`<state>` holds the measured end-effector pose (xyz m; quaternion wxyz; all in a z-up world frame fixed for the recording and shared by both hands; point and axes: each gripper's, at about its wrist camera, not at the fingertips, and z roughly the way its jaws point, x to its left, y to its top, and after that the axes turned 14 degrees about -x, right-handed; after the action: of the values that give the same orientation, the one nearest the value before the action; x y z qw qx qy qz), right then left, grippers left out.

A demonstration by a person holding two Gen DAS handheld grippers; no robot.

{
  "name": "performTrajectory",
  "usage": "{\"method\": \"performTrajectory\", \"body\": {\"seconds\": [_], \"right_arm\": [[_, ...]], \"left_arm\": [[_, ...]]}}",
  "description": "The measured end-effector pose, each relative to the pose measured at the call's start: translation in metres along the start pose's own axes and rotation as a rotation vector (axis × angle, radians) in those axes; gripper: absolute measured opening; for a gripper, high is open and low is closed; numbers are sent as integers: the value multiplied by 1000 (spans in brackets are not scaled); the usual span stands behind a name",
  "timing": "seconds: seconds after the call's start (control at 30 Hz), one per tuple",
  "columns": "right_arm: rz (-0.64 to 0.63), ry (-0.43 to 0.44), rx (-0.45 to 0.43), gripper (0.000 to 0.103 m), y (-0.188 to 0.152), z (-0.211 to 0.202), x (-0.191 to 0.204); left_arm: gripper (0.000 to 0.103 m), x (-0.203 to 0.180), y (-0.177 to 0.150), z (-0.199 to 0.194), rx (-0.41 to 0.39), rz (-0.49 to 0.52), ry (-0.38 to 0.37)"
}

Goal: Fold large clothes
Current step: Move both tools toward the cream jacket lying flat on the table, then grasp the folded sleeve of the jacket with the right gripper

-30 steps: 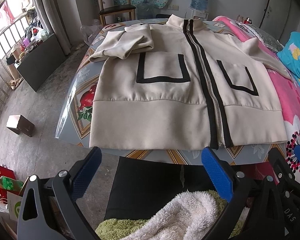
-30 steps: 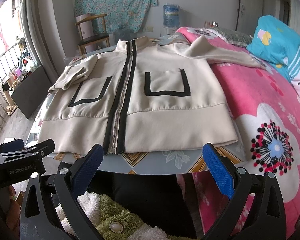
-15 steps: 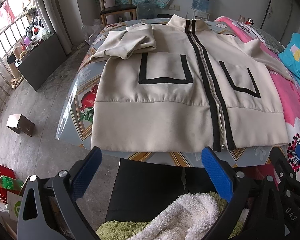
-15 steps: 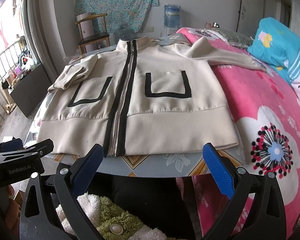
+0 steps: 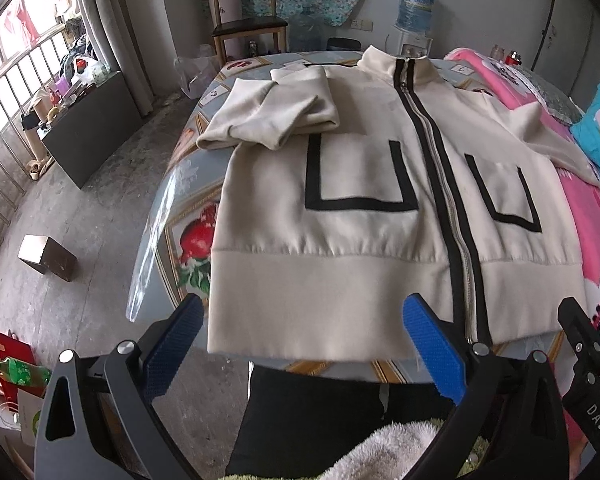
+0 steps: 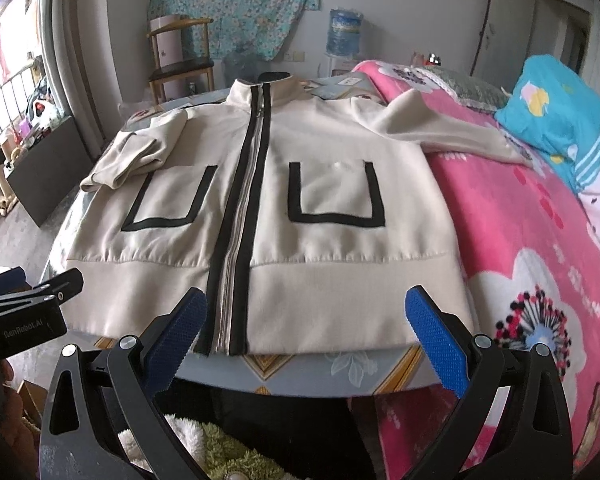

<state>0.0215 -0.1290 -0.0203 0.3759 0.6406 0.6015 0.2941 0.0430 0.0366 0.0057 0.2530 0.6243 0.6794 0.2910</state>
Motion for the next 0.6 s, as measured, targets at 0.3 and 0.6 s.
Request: {"method": "performTrajectory", "body": {"seconds": [0.3, 0.6], "right_arm": [[-42, -4, 14, 96, 22, 24, 11], [-74, 15, 12, 96, 44, 48, 23]], "left_arm": [[98, 0, 23, 19, 10, 6, 5], [98, 6, 44, 40, 27, -8, 33]]}}
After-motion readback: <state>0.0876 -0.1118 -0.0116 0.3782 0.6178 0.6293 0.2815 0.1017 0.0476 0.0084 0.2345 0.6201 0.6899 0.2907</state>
